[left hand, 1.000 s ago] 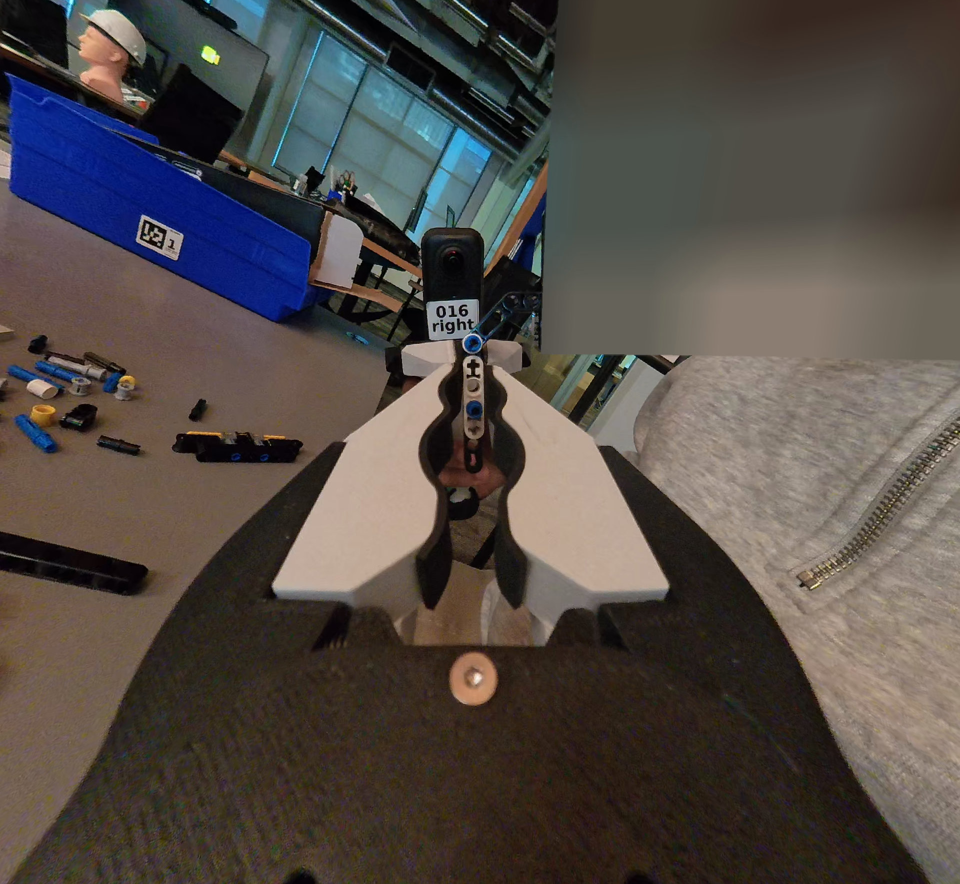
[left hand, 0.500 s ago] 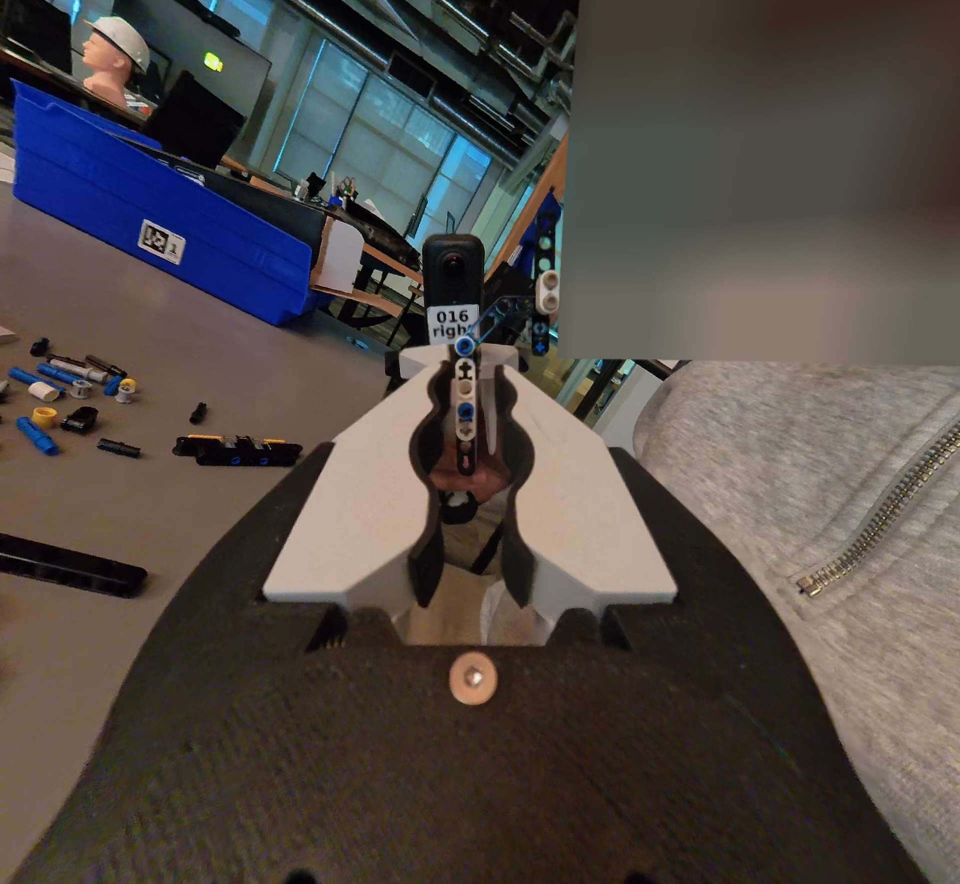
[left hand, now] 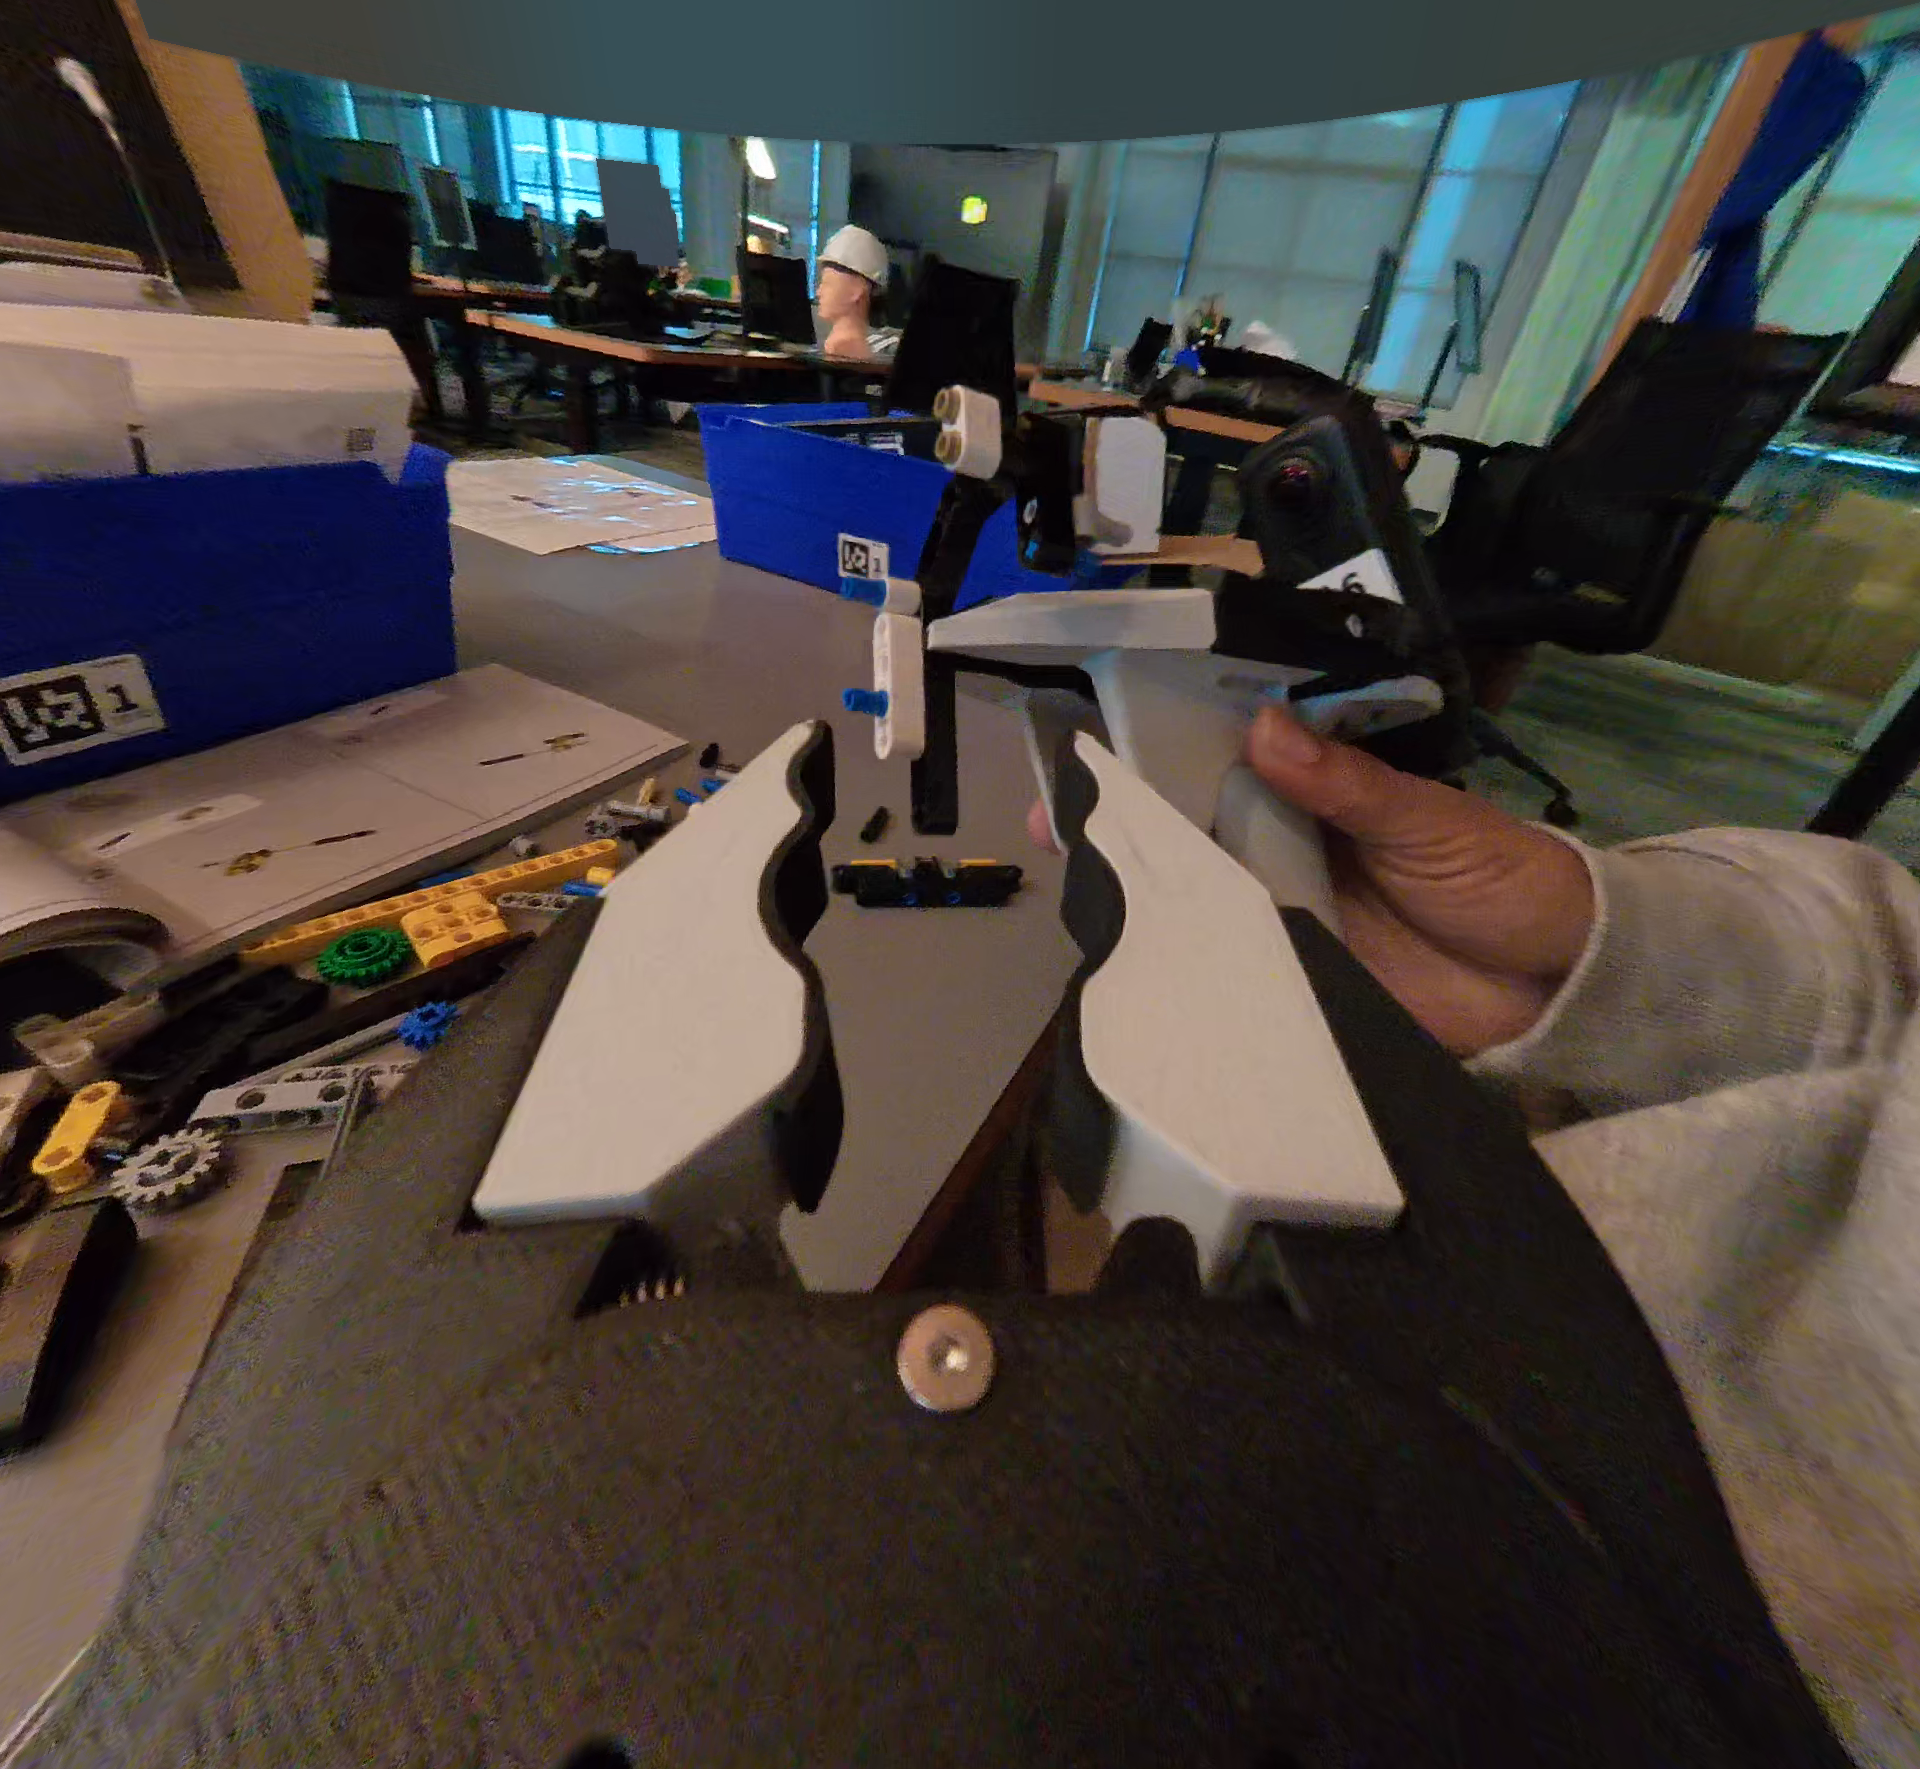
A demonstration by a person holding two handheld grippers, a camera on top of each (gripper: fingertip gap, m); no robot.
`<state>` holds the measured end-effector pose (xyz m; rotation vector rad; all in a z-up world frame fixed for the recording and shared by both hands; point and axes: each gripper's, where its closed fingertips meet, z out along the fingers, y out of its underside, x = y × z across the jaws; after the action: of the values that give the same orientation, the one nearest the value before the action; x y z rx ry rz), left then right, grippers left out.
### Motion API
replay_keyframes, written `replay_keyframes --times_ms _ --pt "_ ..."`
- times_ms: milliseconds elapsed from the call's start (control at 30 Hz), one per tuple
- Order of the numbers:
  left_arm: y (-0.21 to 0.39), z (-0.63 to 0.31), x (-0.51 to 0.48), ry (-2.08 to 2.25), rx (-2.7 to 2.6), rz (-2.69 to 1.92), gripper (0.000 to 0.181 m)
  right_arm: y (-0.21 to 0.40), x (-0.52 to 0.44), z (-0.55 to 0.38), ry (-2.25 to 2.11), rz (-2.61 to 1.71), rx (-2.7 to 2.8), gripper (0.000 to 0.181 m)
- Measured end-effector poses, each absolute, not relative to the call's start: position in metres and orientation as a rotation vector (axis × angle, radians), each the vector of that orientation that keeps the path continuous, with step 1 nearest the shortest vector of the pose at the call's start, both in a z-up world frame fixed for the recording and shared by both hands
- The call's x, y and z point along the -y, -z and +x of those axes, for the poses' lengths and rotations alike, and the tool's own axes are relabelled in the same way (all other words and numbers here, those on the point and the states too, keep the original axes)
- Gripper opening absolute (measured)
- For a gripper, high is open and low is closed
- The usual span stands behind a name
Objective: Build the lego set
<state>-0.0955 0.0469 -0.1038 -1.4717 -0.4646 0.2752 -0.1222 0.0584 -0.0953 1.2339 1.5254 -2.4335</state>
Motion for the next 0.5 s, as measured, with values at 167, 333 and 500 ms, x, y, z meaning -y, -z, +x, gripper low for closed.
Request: replay_keyframes --times_ms 167,333,500 --pt "0.098 -0.101 -0.039 -0.429 0.464 -1.47 0.041 0.086 -0.042 -0.115 2.558 1.184 -1.682 0.005" --pt "0.091 -0.099 -0.035 -0.569 0.403 -1.466 0.039 0.086 -0.039 -0.116 2.591 1.203 -1.746 0.005" --pt "0.092 -0.096 -0.038 -0.581 0.39 -1.498 0.03 0.087 -0.034 -0.114 2.605 1.181 -1.827 0.005"
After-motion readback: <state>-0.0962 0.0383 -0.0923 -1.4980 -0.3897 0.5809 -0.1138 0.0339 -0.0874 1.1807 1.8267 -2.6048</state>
